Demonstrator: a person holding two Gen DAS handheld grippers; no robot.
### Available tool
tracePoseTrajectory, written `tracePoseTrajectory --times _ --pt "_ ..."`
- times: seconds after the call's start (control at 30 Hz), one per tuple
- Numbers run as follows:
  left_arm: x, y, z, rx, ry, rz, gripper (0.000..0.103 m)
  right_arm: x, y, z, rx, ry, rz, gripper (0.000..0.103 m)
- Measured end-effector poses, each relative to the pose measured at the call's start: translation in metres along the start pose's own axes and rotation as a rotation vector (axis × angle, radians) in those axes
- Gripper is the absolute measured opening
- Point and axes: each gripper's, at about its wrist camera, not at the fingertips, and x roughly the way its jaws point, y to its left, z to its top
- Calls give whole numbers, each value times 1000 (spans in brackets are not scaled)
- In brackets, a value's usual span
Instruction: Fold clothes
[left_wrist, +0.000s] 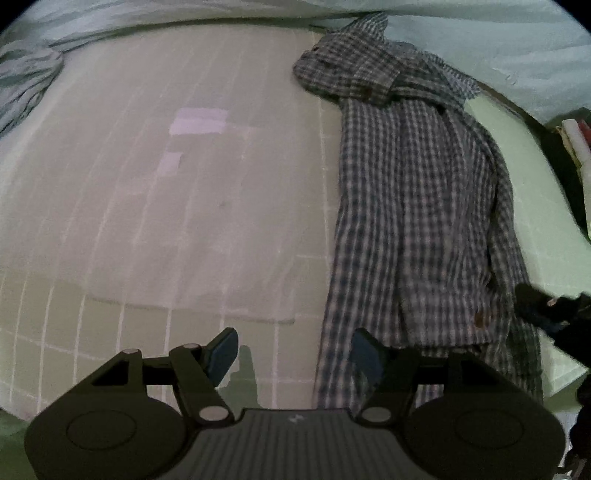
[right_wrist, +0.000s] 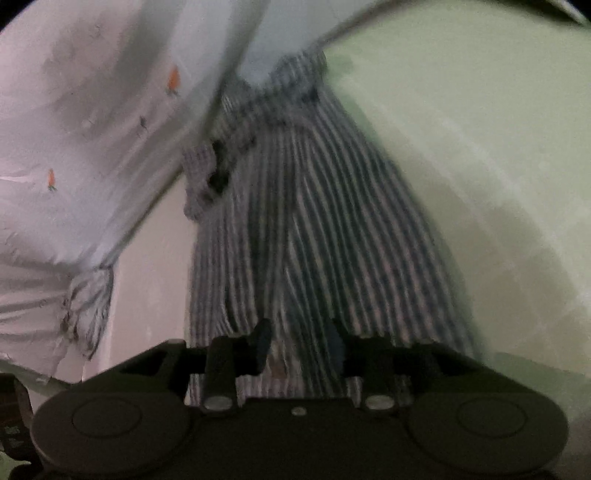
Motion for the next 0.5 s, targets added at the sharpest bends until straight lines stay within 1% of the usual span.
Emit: tracePoseTrajectory --times 0.03,0.13,0.2,0.33,0.4,0.5 --pt "0 -2 2 3 -4 -4 69 -5 3 5 -20 -27 -5 37" --pt "2 -8 10 12 -14 -10 70 -9 16 23 -108 -94 -65 39" --pt "4 -11 16 11 -23 -11 70 -2 24 35 -171 -121 -106 39" --pt "6 -10 30 -12 -49 -12 70 9 33 60 -280 -143 -156 38" --pt "6 -8 40 -33 -69 -15 70 17 39 72 -333 -145 -170 34" --pt "6 -5 57 -55 -98 -12 70 31 47 88 -397 -149 -191 33"
